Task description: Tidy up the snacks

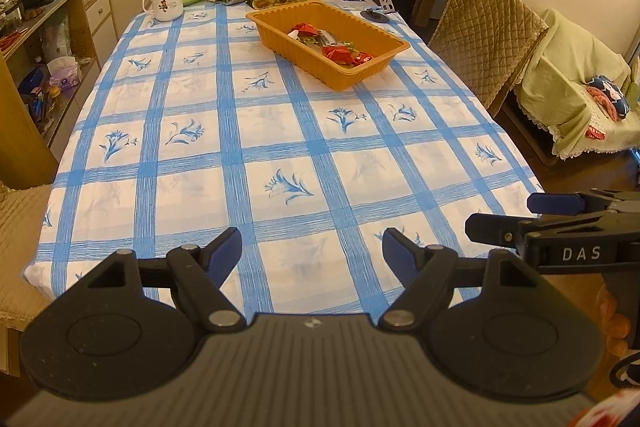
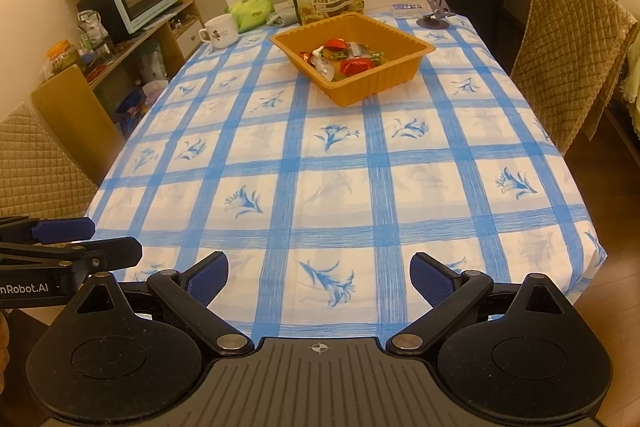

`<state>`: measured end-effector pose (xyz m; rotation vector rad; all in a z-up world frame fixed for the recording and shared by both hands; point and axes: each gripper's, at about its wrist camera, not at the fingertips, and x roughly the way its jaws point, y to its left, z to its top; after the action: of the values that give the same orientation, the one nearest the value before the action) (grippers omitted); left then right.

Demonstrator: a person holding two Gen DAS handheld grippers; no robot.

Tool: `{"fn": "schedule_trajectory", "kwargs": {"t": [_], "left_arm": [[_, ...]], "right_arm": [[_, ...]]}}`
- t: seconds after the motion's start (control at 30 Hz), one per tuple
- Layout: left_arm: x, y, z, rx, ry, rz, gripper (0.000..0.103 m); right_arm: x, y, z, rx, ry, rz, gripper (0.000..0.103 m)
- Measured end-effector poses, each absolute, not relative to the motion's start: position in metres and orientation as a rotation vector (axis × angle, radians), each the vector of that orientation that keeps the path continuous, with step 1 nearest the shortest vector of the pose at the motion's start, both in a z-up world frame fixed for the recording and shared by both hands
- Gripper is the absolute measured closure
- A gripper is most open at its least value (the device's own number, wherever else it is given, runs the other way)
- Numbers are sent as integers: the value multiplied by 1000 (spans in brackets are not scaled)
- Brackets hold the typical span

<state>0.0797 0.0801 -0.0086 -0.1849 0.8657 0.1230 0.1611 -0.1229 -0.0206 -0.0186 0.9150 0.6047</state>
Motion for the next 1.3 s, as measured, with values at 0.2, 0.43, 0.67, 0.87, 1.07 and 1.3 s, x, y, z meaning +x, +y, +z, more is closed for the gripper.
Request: {"fn": "schedule_trajectory", "kwargs": {"t": [0.2, 0.43, 0.67, 0.87, 1.07, 1.3], "left_arm": [[79, 81, -9, -186, 866, 123, 27], [79, 81, -9, -186, 866, 123, 27], [80, 81, -9, -186, 865, 123, 27], [80, 82, -9, -186, 866, 123, 27], [80, 82, -9, -187, 865, 123, 27], [80, 82, -9, -187, 865, 123, 27]], "right_arm": [[161, -121, -21, -21, 917, 609, 6], [161, -121, -21, -21, 916, 610, 6], [161, -120, -21, -20, 917, 609, 6], [161, -120, -21, -21, 917, 609, 6], [162, -120, -21, -21, 917, 609, 6], [162, -119, -21, -21, 917, 610, 6]]}}
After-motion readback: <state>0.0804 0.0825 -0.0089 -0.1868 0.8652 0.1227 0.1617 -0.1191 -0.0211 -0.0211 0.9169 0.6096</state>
